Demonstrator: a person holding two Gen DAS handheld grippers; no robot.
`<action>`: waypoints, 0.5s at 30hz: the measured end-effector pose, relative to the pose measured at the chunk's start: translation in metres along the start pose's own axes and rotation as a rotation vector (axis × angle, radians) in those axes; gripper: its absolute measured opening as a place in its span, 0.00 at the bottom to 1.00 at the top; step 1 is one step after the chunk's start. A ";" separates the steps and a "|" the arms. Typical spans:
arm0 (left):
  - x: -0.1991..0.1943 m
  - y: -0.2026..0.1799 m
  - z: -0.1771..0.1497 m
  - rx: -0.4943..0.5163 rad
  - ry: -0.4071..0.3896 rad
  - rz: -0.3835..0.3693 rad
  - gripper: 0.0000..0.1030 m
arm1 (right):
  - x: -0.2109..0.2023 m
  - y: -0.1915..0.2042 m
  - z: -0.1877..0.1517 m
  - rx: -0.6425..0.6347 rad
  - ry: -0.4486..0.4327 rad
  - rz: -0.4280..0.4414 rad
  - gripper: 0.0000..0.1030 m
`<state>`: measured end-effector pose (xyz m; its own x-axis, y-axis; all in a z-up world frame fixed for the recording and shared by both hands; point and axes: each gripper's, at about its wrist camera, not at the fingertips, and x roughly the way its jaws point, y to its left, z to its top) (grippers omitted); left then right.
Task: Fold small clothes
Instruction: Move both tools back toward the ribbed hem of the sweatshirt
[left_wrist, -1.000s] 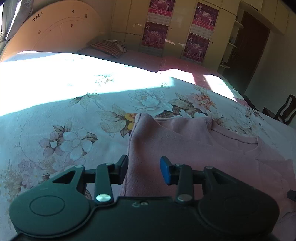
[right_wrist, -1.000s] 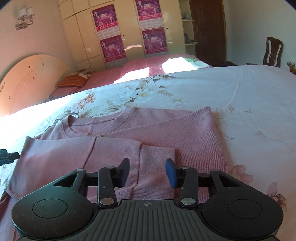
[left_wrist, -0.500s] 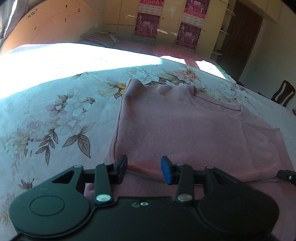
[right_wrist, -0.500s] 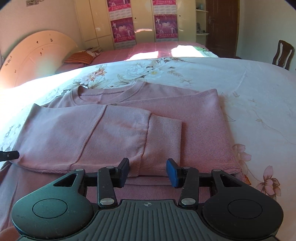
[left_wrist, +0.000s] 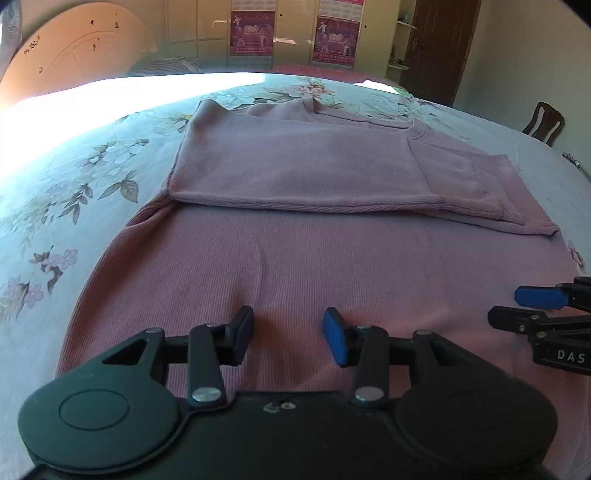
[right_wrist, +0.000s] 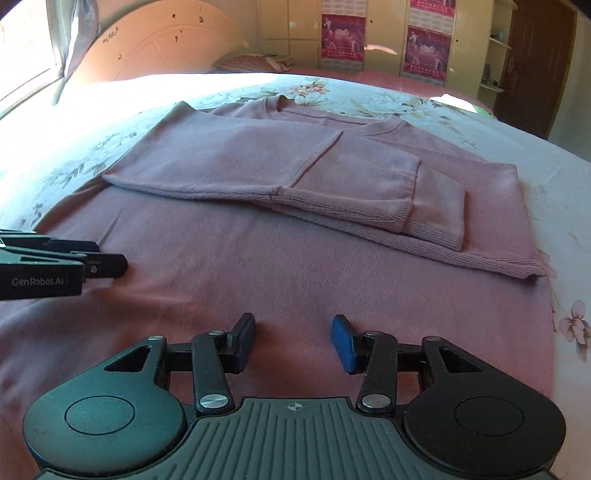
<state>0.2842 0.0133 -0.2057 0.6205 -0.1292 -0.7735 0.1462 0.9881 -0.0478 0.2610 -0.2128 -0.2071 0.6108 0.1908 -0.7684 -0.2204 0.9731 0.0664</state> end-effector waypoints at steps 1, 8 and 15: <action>-0.005 0.004 -0.005 -0.006 -0.002 0.018 0.42 | -0.004 -0.006 -0.006 0.004 -0.002 0.001 0.43; -0.041 0.016 -0.024 -0.064 0.019 0.091 0.42 | -0.040 -0.016 -0.020 0.092 -0.016 0.067 0.44; -0.043 0.000 -0.045 0.039 0.005 0.000 0.46 | -0.044 0.038 -0.038 0.091 -0.008 0.064 0.44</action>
<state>0.2227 0.0230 -0.2013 0.6167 -0.1288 -0.7766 0.1763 0.9841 -0.0232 0.1972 -0.1892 -0.1947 0.6035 0.2536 -0.7560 -0.1894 0.9665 0.1730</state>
